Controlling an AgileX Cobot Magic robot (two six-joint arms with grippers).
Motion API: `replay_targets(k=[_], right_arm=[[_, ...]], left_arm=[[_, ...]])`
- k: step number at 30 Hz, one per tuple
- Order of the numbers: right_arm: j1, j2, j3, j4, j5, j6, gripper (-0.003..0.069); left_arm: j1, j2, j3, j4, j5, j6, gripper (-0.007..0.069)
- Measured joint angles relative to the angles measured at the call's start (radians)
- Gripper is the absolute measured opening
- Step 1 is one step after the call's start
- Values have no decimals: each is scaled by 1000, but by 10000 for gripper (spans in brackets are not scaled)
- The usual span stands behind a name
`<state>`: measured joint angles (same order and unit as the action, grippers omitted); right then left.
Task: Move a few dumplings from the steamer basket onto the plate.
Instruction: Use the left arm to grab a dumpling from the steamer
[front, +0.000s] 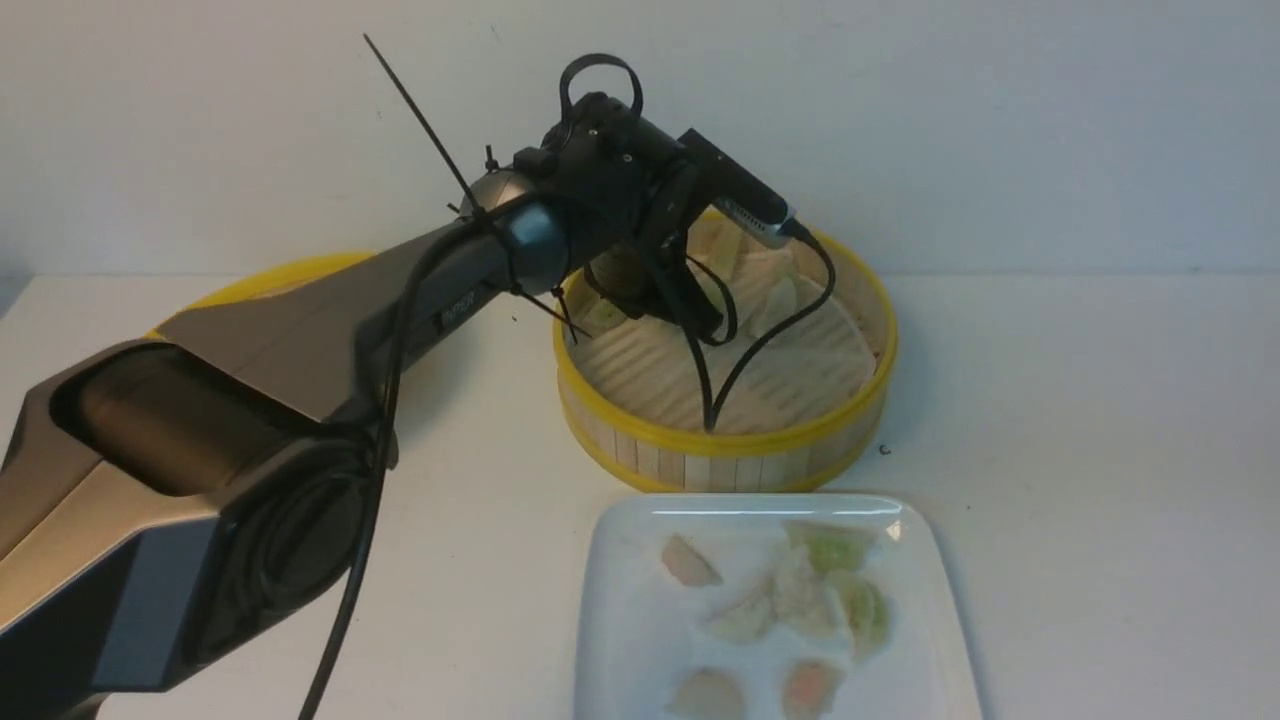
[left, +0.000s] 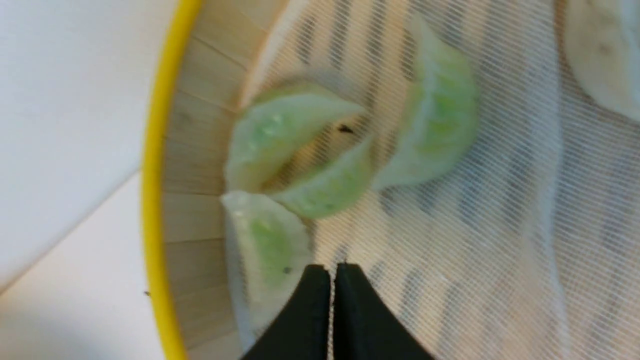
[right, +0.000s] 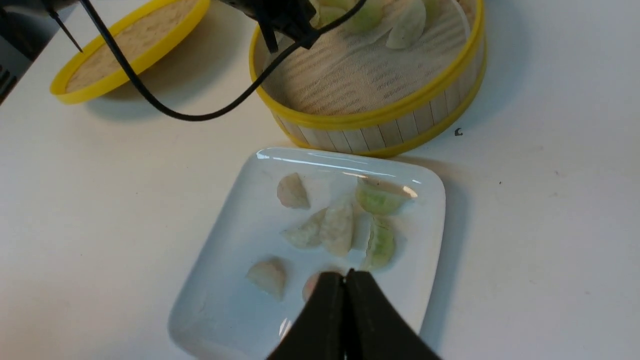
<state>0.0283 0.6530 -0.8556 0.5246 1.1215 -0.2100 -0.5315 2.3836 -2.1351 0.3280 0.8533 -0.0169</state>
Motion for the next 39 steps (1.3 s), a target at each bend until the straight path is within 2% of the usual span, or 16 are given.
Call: replay_targets(k=[5,9,10,14,19,28,35,36,39], right_arm=[[0,0,0,0,1,0,-15],[0,0,0,1,2,0,-15],[0,0,0,1,2,0,-15],[0,0,-1,1,3,0,-15],[0,0,-1,1,3,0,-15],[0,0,-1,1,3,0,-15],[0,0,-1,6,7,0,-15],[0,0,-1,6,13,0,-15],[0,0,-1,6,27,0,-15]], left_arm=[[12,17,0,63,-35,-81,41],[21,41,0,80,-54,-114,160],[22,43,0,79,-56,-114,167],[22,71,0,99,-78,-125,325],[22,89,0,101,-104,-132,386],[22,100,-9,89,-103,-234,380],[65,98,-17,-112,-87,-240,227],[79,97,-19,-156,-84,-211,190],[96,93,-20,-228,-80,-157,143]])
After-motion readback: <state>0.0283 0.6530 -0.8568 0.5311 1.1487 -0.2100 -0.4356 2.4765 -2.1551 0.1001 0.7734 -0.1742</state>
